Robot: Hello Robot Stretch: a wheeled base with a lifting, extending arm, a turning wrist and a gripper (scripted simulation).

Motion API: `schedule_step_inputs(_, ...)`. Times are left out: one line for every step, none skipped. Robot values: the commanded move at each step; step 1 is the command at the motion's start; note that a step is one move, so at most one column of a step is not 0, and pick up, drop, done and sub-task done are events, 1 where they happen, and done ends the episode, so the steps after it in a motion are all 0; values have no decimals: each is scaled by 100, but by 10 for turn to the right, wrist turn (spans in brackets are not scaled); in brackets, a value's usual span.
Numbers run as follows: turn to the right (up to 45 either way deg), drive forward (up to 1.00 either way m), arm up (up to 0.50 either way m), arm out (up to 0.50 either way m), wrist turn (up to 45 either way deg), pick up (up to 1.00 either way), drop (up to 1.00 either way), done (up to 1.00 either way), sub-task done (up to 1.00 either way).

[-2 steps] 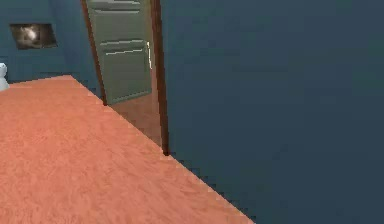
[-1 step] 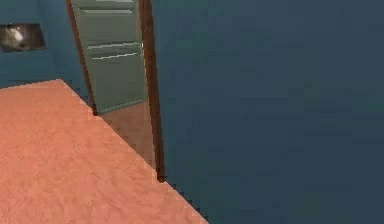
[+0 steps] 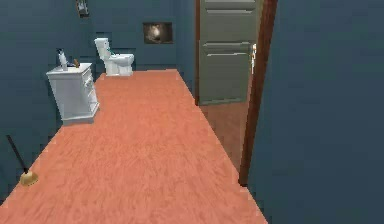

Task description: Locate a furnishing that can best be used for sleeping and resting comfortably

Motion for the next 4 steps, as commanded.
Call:
schedule_step_inputs(0, 100, 0, 0, 0, 0, 0, 0, 0)
schedule_step_inputs(-30, 0, 0, 0, 0, 0, 0, 0, 0)
schedule_step_inputs(0, 55, 0, 0, 0, 0, 0, 0, 0)
schedule_step_inputs(120, 0, 0, 0, 0, 0, 0, 0, 0)
